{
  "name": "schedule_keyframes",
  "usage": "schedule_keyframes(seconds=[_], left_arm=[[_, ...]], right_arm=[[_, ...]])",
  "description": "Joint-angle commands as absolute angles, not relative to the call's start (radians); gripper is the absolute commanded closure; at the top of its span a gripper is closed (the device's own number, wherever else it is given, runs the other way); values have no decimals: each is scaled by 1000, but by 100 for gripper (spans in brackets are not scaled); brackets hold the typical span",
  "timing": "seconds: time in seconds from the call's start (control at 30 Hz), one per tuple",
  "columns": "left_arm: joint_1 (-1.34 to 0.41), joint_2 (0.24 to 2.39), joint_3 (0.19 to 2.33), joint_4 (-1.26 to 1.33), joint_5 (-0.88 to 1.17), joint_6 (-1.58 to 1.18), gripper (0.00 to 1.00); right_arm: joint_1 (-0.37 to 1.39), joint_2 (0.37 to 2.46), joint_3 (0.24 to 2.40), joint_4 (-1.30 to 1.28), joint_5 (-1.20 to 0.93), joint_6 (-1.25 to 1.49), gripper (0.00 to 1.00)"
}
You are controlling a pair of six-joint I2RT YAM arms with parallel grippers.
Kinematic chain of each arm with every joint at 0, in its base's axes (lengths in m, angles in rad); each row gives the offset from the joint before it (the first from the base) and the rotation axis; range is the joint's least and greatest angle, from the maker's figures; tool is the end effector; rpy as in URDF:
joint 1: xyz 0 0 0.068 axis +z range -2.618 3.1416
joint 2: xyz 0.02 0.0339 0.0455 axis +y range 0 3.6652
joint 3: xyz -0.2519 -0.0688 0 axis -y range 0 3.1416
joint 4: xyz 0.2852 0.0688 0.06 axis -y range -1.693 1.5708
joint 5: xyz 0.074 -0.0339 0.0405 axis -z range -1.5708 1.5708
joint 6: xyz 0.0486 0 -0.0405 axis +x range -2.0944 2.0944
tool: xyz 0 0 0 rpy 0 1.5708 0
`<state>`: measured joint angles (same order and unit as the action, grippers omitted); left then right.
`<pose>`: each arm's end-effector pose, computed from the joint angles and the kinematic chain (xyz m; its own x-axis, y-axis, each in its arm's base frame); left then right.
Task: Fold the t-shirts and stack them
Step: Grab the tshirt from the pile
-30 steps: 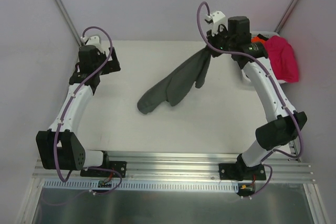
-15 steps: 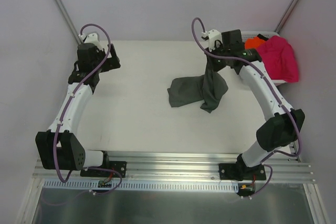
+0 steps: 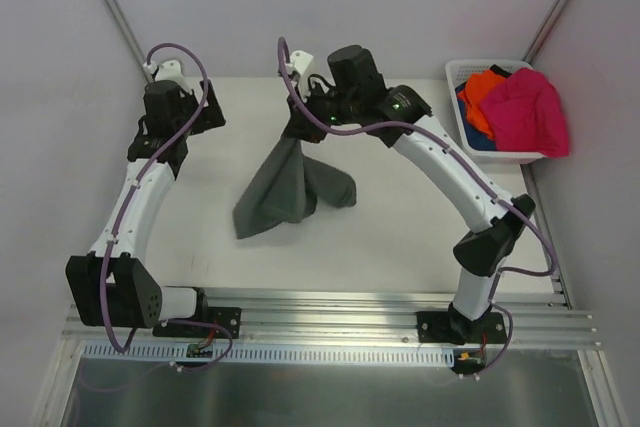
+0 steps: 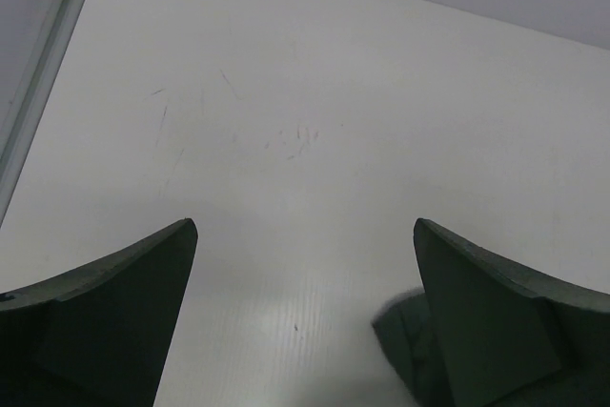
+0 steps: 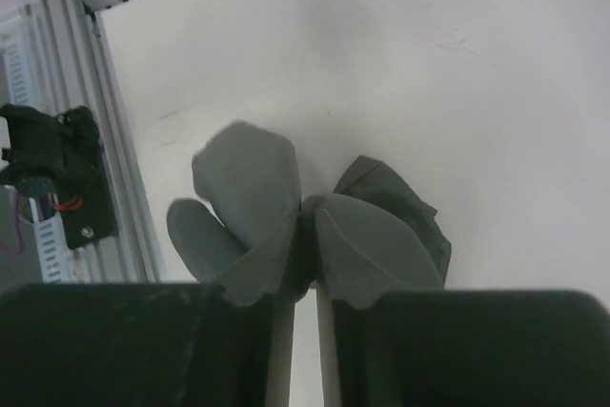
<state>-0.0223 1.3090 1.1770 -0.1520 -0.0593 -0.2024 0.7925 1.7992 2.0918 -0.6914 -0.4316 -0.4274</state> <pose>0.3630 -0.0052 0.3444 -0.2675 -0.1948 -0.9437 -0.0902 0.9801 -0.1767 0.2956 0.3288 0.4527 0.1322 -0.4022 -0.9060 -0.9479 0.2159 -0.2342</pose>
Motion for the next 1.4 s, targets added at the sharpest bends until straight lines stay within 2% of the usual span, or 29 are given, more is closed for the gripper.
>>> schedule_keyframes(seconds=[0.0,0.07,0.1,0.27,0.57,0.73,1.03,1.2,1.37], left_arm=[[-21,1253,1220,-117,-112,-196,1],[-21,1249,1219,-117,-121,-187,1],[-21,1246,1220,-117,-121,-184,1],[-21,1230,1215,-121,-51,-153,1],[-21,1220,1158,-184,97,-167,1],[-21,1216,1169,-198,109,-164,1],[-21,1236,1233,-210,104,-144,1],[-21,1247,1244,-215,106,-143,1],[-21,1253,1243,-216,98,-135,1]], right_arm=[[804,1871,2146,-658,-485,-390,82],[807,1888,2123,-660,-474,-382,36],[805,1896,2108,-667,-462,-382,4],[762,1833,1922,-692,-443,-439,1],[684,1741,1672,-744,-443,-436,8],[638,1790,1645,-830,-482,-485,13],[517,1907,1618,-831,-577,-428,15],[520,1960,1641,-831,-672,-393,19],[558,1970,1603,-808,-696,-327,20]])
